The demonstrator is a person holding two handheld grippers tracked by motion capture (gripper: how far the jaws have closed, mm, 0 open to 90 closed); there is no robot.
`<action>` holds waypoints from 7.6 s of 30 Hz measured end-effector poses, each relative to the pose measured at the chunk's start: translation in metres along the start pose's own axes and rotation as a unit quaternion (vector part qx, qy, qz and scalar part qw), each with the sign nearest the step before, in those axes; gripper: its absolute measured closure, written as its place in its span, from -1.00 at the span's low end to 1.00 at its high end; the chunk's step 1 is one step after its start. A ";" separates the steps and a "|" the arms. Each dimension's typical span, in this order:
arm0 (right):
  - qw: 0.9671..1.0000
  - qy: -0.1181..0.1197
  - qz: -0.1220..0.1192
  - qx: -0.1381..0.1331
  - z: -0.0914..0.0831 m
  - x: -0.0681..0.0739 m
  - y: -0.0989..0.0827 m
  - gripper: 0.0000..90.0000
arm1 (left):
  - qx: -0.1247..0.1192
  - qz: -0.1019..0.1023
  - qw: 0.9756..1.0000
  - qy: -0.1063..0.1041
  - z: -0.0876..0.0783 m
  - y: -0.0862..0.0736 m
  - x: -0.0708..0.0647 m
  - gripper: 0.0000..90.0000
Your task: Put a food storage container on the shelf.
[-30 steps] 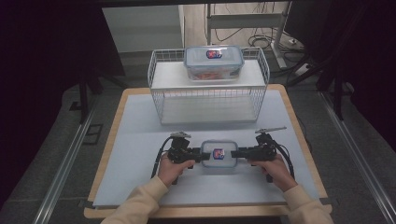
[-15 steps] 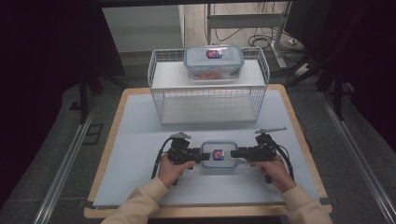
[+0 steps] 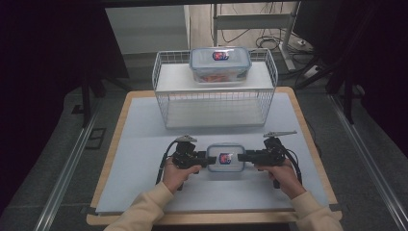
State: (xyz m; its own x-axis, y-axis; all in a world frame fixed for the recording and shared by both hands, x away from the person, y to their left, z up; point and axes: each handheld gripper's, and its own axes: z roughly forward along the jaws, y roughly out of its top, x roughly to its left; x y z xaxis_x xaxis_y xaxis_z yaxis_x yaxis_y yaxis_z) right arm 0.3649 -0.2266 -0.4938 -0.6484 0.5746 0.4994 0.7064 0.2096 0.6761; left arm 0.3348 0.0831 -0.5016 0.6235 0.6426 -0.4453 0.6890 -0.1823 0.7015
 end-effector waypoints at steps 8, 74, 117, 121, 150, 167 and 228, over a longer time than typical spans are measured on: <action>1.000 -0.001 -0.015 -0.012 -0.004 0.007 0.004 0.19 | -0.008 0.014 1.000 0.005 -0.008 0.007 -0.005 0.09; 0.989 -0.022 -0.118 -0.089 -0.065 0.065 0.157 0.19 | -0.078 0.099 0.992 0.030 -0.091 0.158 -0.029 0.10; 0.991 -0.021 -0.105 -0.087 -0.059 0.044 0.301 0.17 | -0.082 0.082 0.993 0.031 -0.110 0.291 0.018 0.10; 0.991 -0.025 -0.101 -0.085 -0.054 0.037 0.310 0.16 | -0.081 0.071 0.994 0.029 -0.105 0.297 0.028 0.10; 0.994 -0.018 -0.014 -0.110 -0.033 0.006 0.326 0.06 | -0.108 -0.030 0.994 0.011 -0.082 0.310 0.057 -0.02; 0.992 -0.033 0.013 -0.123 -0.027 -0.002 0.324 -0.04 | -0.113 -0.060 0.992 -0.011 -0.070 0.311 0.070 -0.36; 0.991 -0.048 -0.047 -0.115 -0.070 0.029 0.269 -0.10 | -0.070 0.050 0.996 0.029 -0.067 0.265 0.022 0.95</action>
State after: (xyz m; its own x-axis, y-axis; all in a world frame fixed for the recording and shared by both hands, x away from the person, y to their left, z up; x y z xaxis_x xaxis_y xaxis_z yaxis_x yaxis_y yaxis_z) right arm 0.5162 -0.2085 -0.2599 -0.6705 0.6360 0.3819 0.5540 0.0868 0.8280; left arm 0.5066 0.0985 -0.2882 0.6609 0.6695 -0.3390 0.5637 -0.1447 0.8132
